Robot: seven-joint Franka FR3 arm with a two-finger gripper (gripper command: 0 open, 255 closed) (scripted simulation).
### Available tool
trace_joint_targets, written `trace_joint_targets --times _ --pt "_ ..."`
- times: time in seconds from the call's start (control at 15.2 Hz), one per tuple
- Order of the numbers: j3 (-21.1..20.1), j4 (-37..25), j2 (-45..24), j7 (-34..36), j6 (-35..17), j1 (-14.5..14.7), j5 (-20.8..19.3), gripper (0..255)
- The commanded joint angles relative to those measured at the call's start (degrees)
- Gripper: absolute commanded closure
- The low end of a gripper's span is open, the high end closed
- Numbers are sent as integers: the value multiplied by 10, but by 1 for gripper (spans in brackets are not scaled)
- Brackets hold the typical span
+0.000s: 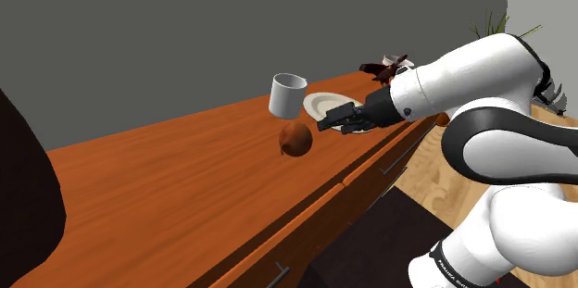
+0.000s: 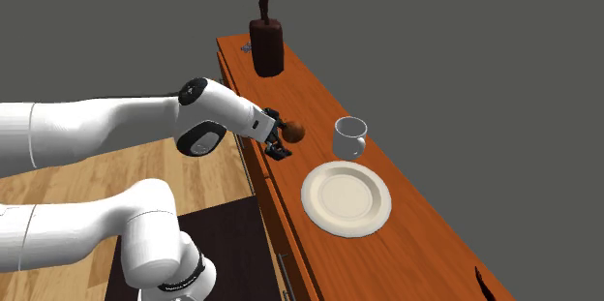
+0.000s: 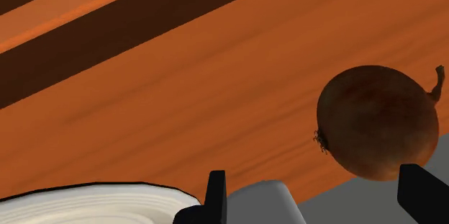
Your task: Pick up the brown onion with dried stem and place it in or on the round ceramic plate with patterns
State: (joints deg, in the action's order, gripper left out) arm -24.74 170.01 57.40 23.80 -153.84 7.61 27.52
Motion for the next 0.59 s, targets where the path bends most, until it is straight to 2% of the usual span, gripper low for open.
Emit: trace_joint_targets --times 0.0,0.07,0.53 --pt "-55 16 -51 37 -121 4 30 0" --pt "-56 16 -52 38 -124 4 31 0" --pt "-65 -2 -177 28 -232 -11 30 0"
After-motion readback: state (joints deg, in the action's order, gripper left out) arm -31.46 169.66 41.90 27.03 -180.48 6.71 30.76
